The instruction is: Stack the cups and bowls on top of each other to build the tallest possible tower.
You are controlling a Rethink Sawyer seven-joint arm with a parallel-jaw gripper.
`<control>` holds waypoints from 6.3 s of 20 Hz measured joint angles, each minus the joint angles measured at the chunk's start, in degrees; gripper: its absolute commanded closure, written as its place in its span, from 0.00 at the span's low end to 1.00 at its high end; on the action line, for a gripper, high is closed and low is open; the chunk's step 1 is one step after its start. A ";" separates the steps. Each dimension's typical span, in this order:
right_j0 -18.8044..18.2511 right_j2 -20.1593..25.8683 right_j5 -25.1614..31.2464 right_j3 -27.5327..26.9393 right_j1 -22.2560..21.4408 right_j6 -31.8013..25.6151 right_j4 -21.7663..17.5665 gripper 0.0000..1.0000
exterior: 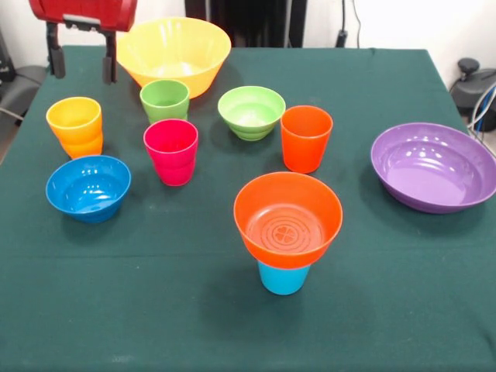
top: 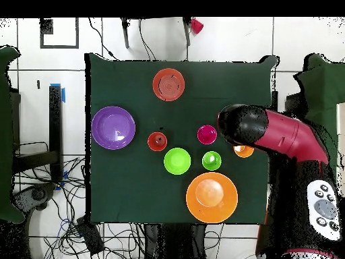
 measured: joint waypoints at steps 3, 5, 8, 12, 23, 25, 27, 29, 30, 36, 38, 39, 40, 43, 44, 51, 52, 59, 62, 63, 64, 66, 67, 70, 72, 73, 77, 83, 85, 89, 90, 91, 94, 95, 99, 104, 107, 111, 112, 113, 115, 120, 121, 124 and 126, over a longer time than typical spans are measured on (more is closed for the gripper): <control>-0.12 0.33 -1.67 0.03 1.07 0.00 -0.40 0.00; -0.43 0.84 -2.42 0.19 1.77 0.00 -0.40 0.00; -1.25 1.93 -2.89 0.92 2.44 0.00 -0.34 0.00; -2.17 3.10 -2.93 2.14 3.00 0.00 -0.33 0.00; -3.24 5.82 -5.02 5.25 5.20 0.00 -0.34 0.00; -3.29 6.00 -5.69 5.76 5.21 0.00 -0.34 0.00; -3.33 6.13 -6.48 6.42 5.23 0.00 -0.34 0.00; -3.33 6.16 -6.80 6.57 5.36 0.00 -0.33 0.00; -3.33 6.17 -6.93 6.58 5.44 0.00 -0.33 0.00; -3.37 6.25 -8.85 6.53 8.67 0.00 -0.32 0.00; -3.38 6.29 -9.10 6.53 9.47 0.00 -0.32 0.00; -3.51 6.27 -9.83 6.09 9.96 0.00 -0.30 0.00; -3.67 6.30 -10.35 5.70 10.10 0.00 -0.31 0.00; -4.05 6.33 -11.36 4.96 10.74 0.00 -0.31 0.00; -4.21 6.33 -11.68 4.69 11.17 0.00 -0.31 0.00; -4.52 6.34 -13.01 3.52 15.50 0.00 -0.90 0.00; -4.54 6.36 -13.10 3.52 16.00 0.00 -1.03 0.00; -4.66 6.45 -13.11 3.37 17.36 0.00 -1.25 0.00; -4.66 6.41 -13.10 3.23 17.38 0.00 -1.26 1.00; -4.65 6.39 -13.10 3.21 17.38 0.00 -1.29 1.00; -4.64 6.37 -13.09 3.19 17.38 0.00 -1.32 1.00; -4.58 6.37 -12.93 3.17 17.15 0.00 -1.31 1.00; -4.44 6.34 -12.95 3.14 16.84 0.00 -1.36 1.00; -4.25 6.32 -12.96 3.13 16.35 0.00 -1.40 1.00; -4.21 6.26 -12.96 3.14 16.18 0.00 -1.40 1.00; -4.10 6.15 -12.93 3.14 15.83 0.00 -1.40 1.00; -3.71 6.02 -12.05 3.16 14.56 0.00 -1.42 1.00; -2.71 6.02 -7.85 3.17 10.95 0.00 -1.41 1.00; -1.96 6.02 -4.67 3.17 8.87 0.00 -1.36 1.00; -0.56 6.01 0.92 2.87 5.87 0.00 -0.74 1.00; -0.48 6.01 1.23 2.83 5.74 0.00 -0.70 1.00; 0.16 6.01 3.62 2.43 4.62 0.00 -0.53 1.00; 0.95 6.02 6.07 1.70 3.43 0.00 -0.51 1.00; 1.64 6.02 8.04 0.84 2.52 0.00 -0.51 1.00; 2.54 6.02 10.37 -0.60 1.47 0.00 -0.42 1.00; 4.20 6.00 13.99 -4.46 0.46 0.00 -0.28 1.00; 4.75 6.02 15.05 -6.09 0.49 0.00 0.08 1.00; 5.47 6.03 15.80 -8.63 0.67 0.00 1.35 1.00; 5.63 6.04 15.93 -9.38 0.76 0.00 1.72 1.00; 5.80 6.03 16.11 -10.13 0.88 0.00 2.07 1.00; 6.23 6.07 16.60 -12.40 1.29 0.00 3.11 1.00; 7.13 6.13 18.08 -16.72 2.24 0.00 4.20 1.00; 7.37 6.11 18.29 -17.65 2.57 0.00 4.28 1.00; 8.13 6.13 18.42 -20.18 3.60 0.00 4.51 1.00; 8.61 6.12 18.43 -21.35 4.29 0.00 4.66 1.00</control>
